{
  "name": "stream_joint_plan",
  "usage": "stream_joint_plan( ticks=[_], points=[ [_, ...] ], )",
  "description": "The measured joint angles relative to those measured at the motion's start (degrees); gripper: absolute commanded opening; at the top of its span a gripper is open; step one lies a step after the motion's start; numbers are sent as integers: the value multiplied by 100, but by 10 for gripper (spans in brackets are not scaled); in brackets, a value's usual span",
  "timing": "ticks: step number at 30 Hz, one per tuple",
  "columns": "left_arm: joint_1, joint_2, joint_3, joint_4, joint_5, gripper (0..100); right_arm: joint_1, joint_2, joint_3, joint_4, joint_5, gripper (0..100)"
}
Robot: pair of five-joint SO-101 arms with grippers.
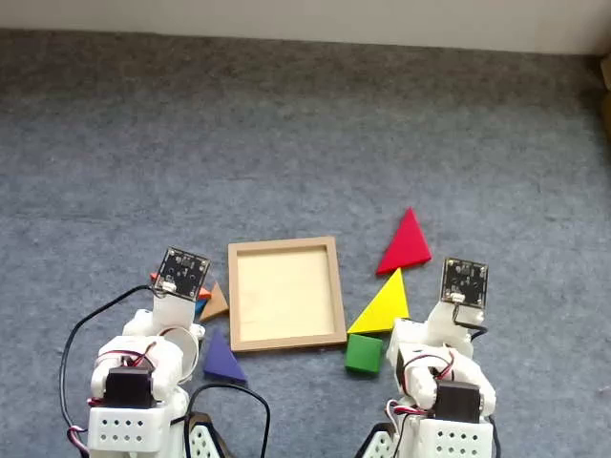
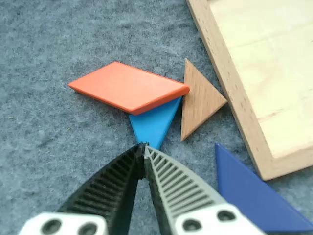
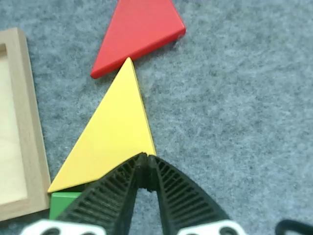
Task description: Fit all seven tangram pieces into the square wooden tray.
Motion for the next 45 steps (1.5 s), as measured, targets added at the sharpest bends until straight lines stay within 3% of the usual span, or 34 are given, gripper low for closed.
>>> stream_joint_plan(
  ticks=[20,29,34,45],
  points=[
    [0,0,0,0,0,7,193,0,-62,0,0,5],
    [0,0,0,0,0,7,563,44,-1582,26,0,5],
    [0,0,0,0,0,7,563,1275,-2541,26,0,5],
    [0,0,0,0,0,7,563,5934,-5125,-360,0,9]
  ],
)
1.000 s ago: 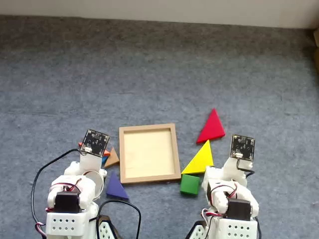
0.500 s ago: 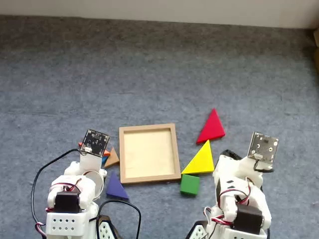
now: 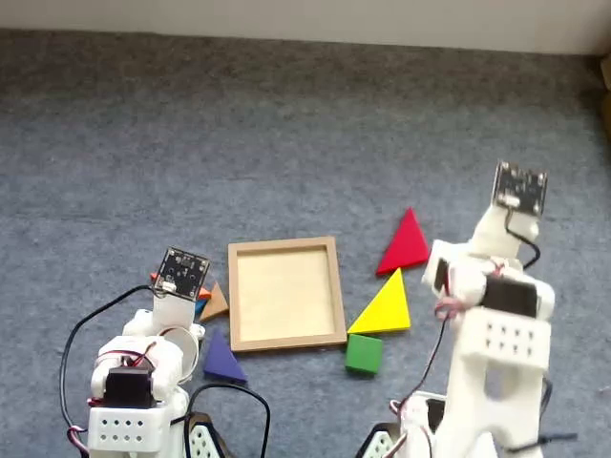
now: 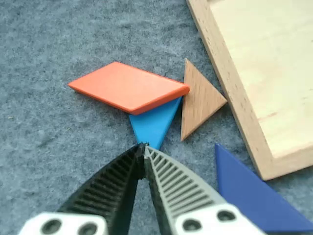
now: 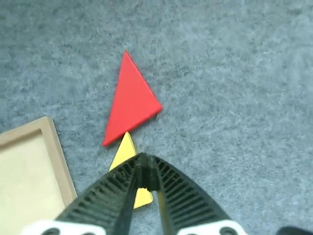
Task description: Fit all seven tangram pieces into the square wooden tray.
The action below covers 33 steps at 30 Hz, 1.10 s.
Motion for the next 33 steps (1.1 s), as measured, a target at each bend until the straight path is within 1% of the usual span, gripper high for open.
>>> stream_joint_plan(
  ticks=[5,11,13,16,19,23,28,33],
  points=[
    [0,0,0,0,0,7,-35,1521,-501,-202,0,9],
    [0,0,0,0,0,7,-686,2804,-1240,-237,0,20],
    [0,0,0,0,0,7,-774,3218,-1574,-237,0,65],
    [0,0,0,0,0,7,-800,3903,-2119,-237,-18,178],
    [0,0,0,0,0,7,-800,4615,-2620,-237,-378,260],
    [0,0,0,0,0,7,-782,5398,-3095,-237,-668,269],
    [0,0,0,0,0,7,-818,5934,-3560,-237,-686,269],
    [0,0,0,0,0,7,-897,6277,-3622,-255,-686,268]
  ],
)
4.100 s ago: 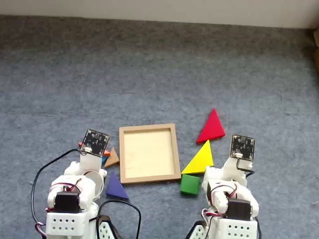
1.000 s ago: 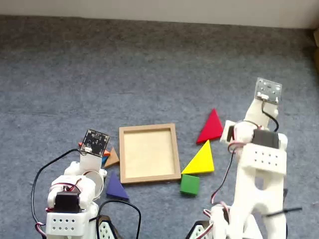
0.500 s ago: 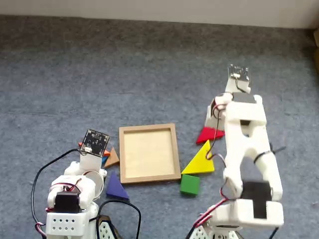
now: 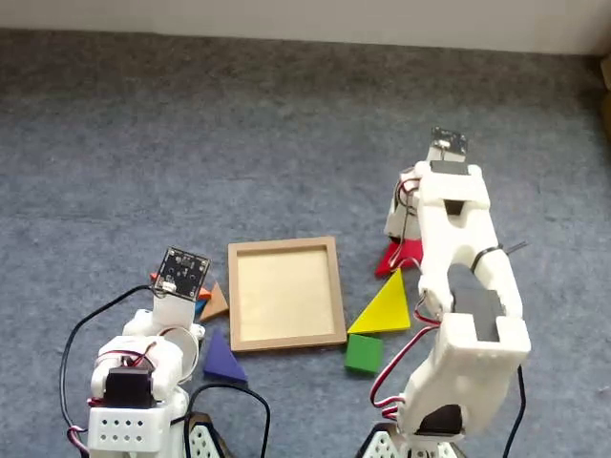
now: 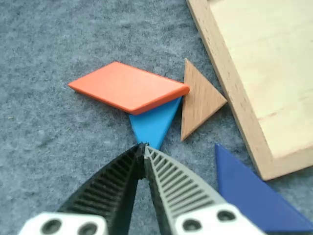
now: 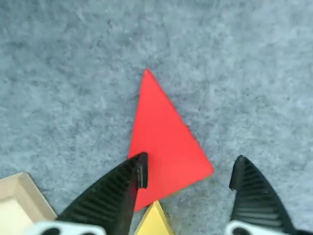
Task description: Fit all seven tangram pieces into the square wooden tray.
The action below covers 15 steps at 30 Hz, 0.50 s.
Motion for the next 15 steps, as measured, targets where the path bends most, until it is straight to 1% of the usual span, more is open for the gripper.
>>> stream_joint_plan(
  ticks=[9,15],
  points=[
    [0,0,0,0,0,7,-97,325,-202,79,0,267],
    [0,0,0,0,0,7,-466,387,-299,466,-18,267]
  ],
)
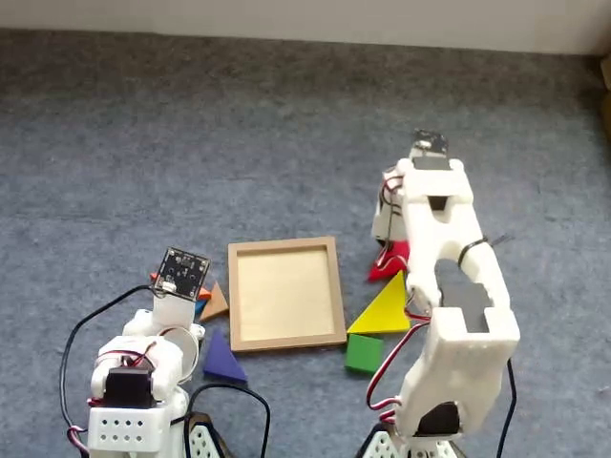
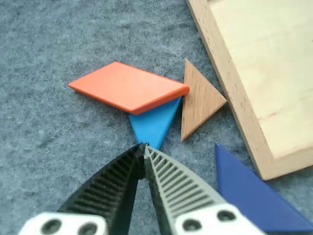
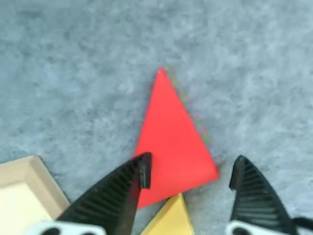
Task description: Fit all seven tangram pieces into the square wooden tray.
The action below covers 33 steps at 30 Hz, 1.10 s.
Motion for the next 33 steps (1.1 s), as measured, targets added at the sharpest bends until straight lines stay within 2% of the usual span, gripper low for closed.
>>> stream_joint_plan(
  ticks=[20,26,33],
  points=[
    [0,0,0,0,0,7,-615,141,79,88,-18,264],
    [0,0,0,0,0,7,-624,141,79,88,-18,156],
    [0,0,0,0,0,7,-545,132,70,105,-18,89]
  ],
)
